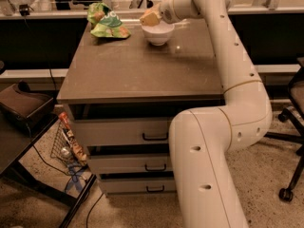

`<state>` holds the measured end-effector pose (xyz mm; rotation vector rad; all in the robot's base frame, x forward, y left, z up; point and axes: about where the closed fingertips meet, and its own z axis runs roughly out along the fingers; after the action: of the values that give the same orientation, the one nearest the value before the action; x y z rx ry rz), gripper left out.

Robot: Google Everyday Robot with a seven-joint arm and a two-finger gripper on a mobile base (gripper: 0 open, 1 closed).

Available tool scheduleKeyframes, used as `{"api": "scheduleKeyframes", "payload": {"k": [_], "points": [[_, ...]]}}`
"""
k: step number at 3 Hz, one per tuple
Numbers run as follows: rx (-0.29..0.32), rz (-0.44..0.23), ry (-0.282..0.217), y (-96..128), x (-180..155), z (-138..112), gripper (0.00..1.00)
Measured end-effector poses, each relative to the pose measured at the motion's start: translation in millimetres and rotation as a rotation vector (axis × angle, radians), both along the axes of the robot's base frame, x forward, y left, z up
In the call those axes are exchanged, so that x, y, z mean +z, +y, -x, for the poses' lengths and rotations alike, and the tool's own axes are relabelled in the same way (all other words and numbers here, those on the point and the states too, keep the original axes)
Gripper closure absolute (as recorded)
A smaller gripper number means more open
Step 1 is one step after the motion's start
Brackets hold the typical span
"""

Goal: Place orange into white bowl

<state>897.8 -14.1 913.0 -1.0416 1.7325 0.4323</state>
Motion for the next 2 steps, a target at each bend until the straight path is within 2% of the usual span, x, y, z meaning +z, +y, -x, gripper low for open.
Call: {"api": "scheduleKeyframes", "payload": {"k": [2], "points": [[0.009,-0.002,0.009,6.3,-6.5,-0.9,0.51]]}}
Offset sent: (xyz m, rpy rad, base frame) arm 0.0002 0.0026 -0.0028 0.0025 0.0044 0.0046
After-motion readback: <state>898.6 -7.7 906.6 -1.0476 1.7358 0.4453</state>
